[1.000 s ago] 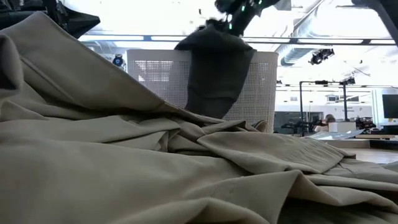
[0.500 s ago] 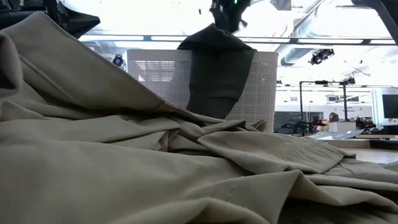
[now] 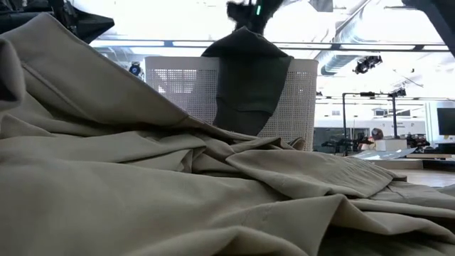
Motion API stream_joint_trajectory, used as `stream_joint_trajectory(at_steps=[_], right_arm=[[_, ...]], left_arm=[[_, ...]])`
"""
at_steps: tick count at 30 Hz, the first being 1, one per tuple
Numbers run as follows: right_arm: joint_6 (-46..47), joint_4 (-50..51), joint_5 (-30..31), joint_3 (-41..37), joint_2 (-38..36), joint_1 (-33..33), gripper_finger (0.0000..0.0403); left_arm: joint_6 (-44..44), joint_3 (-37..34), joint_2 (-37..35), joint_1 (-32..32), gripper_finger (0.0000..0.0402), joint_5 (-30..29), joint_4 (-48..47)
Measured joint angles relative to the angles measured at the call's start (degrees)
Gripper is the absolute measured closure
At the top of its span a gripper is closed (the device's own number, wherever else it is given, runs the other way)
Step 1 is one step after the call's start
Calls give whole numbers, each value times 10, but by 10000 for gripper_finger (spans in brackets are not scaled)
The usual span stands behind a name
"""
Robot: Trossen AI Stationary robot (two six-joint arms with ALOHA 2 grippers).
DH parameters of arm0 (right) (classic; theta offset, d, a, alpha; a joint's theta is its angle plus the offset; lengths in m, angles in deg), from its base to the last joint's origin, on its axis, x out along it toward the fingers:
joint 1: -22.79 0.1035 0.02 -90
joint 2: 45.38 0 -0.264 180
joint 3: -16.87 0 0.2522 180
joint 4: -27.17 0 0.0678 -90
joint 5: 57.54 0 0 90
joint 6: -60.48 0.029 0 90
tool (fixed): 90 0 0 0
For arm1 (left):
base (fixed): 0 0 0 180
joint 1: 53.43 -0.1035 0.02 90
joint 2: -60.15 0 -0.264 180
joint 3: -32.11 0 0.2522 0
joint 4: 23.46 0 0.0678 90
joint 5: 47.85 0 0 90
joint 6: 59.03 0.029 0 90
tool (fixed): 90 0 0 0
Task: Sort clothes
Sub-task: Put the black jacket into the white bin
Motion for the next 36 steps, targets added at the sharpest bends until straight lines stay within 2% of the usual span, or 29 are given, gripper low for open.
stream_joint_trajectory(at_steps=[2, 6, 9, 13, 17, 22, 25, 29, 31, 36], right_arm=[[19, -23, -2, -51, 16, -17, 212], [44, -45, -64, -127, 64, -50, 233], [41, -43, -73, -147, 97, -54, 245], [20, -28, -49, -135, 113, -48, 249], [-9, 26, 7, -77, 104, -28, 249], [-50, 115, 89, 86, 76, 14, 249], [-51, 160, 109, 171, 72, 44, 249], [-57, 97, 92, 85, -34, 93, 249], [-44, 98, 77, 44, -80, 119, 249], [-26, 67, 85, -90, -162, 171, 249]], left_arm=[[0, 0, 0, 0, 401, 0, 0], [0, 0, 0, 0, 401, -4, 0], [13, 0, 0, 0, 401, -13, 0], [19, 0, 0, 0, 401, -18, 0], [19, 0, 0, 0, 401, -22, 0], [17, 0, 0, 0, 401, -21, 0], [16, 0, 0, 0, 401, -18, 0], [13, 0, 0, 0, 401, -9, 0], [7, 0, 0, 0, 401, -2, 0], [0, 0, 0, 0, 401, -1, 2]])
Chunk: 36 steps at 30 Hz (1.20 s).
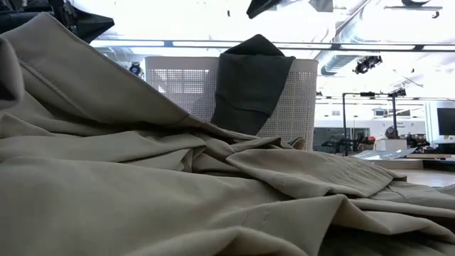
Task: Sort clothes
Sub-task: Put the black jacket into the white bin
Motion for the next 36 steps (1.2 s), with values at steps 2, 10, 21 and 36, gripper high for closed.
stream_joint_trajectory(at_steps=[2, 10, 21, 36], right_arm=[[17, -18, -12, -55, -33, 10, 249], [94, -101, -192, -318, -137, 70, 249], [257, -409, 111, -626, -159, 113, 249], [198, -858, -59, -673, -153, 95, 249]], left_arm=[[-6, 0, 0, 0, 401, 2, 0], [-16, 0, 0, 0, 401, 2, 0], [-16, 0, 0, 0, 401, 1, -2], [-15, 0, 0, 0, 401, 0, -2]])
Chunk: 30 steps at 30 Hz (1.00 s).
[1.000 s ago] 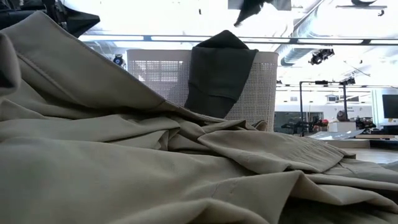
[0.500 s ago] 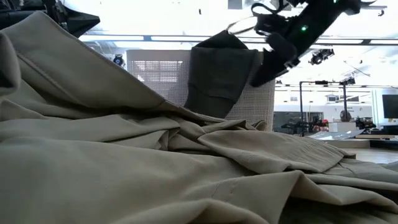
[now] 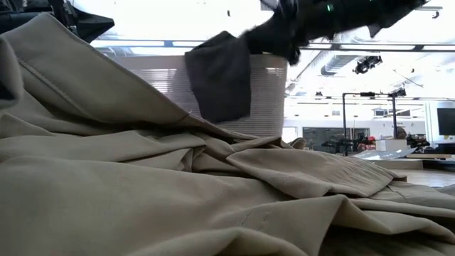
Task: Sort clothes
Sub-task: Put the black jacket into the white bin
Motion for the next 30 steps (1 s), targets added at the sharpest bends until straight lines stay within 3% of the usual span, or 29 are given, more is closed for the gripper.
stream_joint_trajectory(at_steps=[7, 12, 14, 16, 19, 24, 27, 30], right_arm=[[-36, -18, -27, 94, 0, -16, 249], [-87, -9, 69, 170, -1, -57, 249], [-77, 34, 112, 191, -2, -82, 249], [-56, 95, 117, 209, -1, -107, 249], [-58, 185, 31, 231, -3, -127, 249], [-111, 325, -250, 241, -8, -88, 249], [-117, 383, -253, 223, 8, -36, 249], [-120, 394, -159, 191, 40, 8, 249]], left_arm=[[0, 0, 0, 0, 401, 0, 0], [0, 0, 0, 0, 401, 0, 0], [0, 0, 0, 0, 401, 0, 0], [0, 0, 0, 0, 401, 0, 0], [2, 0, 0, 0, 401, 0, 0], [10, 0, 0, 0, 401, -3, 0], [10, 0, 0, 0, 401, -6, 0], [8, 0, 0, 0, 401, -6, 1]])
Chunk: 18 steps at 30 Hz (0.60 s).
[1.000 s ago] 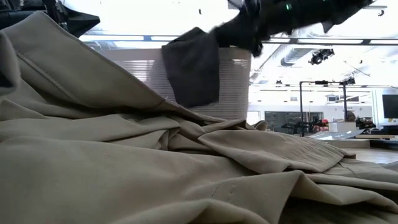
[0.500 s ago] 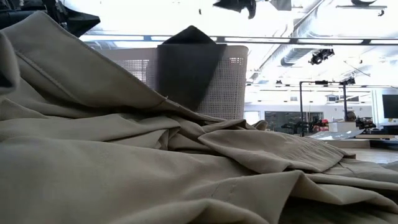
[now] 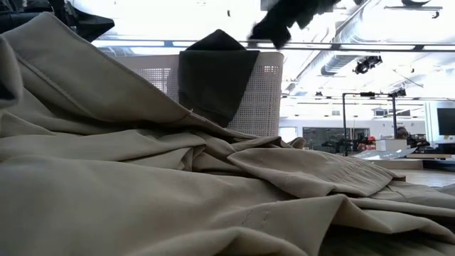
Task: Sort clothes
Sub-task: Put the black jacket into the white bin
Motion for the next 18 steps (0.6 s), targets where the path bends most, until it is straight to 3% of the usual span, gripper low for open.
stream_joint_trajectory(at_steps=[6, 9, 11, 18], right_arm=[[43, 12, 281, -24, 66, 21, 249], [68, 8, 347, -23, 67, 12, 249], [80, 17, 372, -22, 66, 2, 249], [121, 54, 373, -22, 50, -9, 249]], left_arm=[[-8, 0, 0, 0, 401, 1, 0], [-8, 0, 0, 0, 401, 1, 0], [-8, 0, 0, 0, 401, 1, -1], [-9, 0, 0, 0, 401, 7, -7]])
